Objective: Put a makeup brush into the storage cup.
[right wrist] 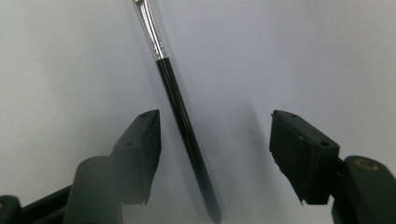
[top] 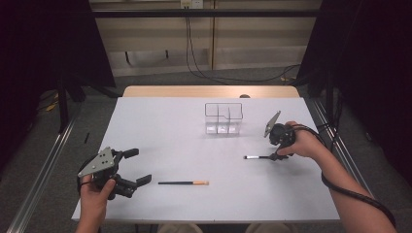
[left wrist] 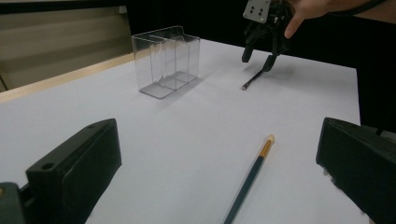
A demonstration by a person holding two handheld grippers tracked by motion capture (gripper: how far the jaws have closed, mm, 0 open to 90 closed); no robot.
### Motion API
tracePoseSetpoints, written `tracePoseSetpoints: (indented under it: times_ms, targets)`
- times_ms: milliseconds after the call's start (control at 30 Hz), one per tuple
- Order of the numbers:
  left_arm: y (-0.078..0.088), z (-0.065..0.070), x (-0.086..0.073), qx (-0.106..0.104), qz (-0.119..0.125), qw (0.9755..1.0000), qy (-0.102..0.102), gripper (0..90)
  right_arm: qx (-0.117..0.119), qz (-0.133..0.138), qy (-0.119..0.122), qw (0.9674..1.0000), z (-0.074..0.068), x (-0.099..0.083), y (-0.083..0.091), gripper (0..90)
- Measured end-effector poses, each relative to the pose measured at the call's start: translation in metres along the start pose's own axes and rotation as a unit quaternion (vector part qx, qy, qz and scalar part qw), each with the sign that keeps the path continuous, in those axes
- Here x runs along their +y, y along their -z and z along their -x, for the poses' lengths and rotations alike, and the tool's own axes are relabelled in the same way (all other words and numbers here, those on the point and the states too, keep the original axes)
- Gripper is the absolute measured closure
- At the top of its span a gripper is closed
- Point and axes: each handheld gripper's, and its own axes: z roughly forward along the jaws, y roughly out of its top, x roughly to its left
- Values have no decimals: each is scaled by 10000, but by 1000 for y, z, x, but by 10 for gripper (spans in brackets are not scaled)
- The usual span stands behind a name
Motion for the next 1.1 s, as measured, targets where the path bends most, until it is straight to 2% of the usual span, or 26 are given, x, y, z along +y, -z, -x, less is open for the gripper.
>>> tracePoseSetpoints:
  times_ms: [67, 133, 167, 200, 600, 1000, 1100]
  targets:
    - [0, 0, 0, -7, 1, 10000, 6, 0, 48, -51, 51, 10000, 0, -1, -1, 427]
    - [0, 0, 0, -5, 2, 10000, 12, 0, 118, -74, 143, 9998, -1, -3, -3, 443]
    - [0, 0, 0, -3, -2, 10000, 20, 0, 98, -96, 122, 9998, -1, -3, -3, 447]
    - [0, 0, 0, -5, -1, 10000, 23, 0, 85, -115, 210, 9997, 0, -3, -4, 456]
    - [-1, 0, -2, 12, -30, 10000, 34, 0, 226, -249, 185, 9993, 0, -6, -5, 561]
    - [-1, -1, -2, -16, -37, 10000, 27, 0, 316, -325, 186, 9988, -1, -6, -8, 602]
    - [-1, -1, -2, -22, -36, 10000, 21, 0, 273, -335, 205, 9989, 0, -6, -7, 605]
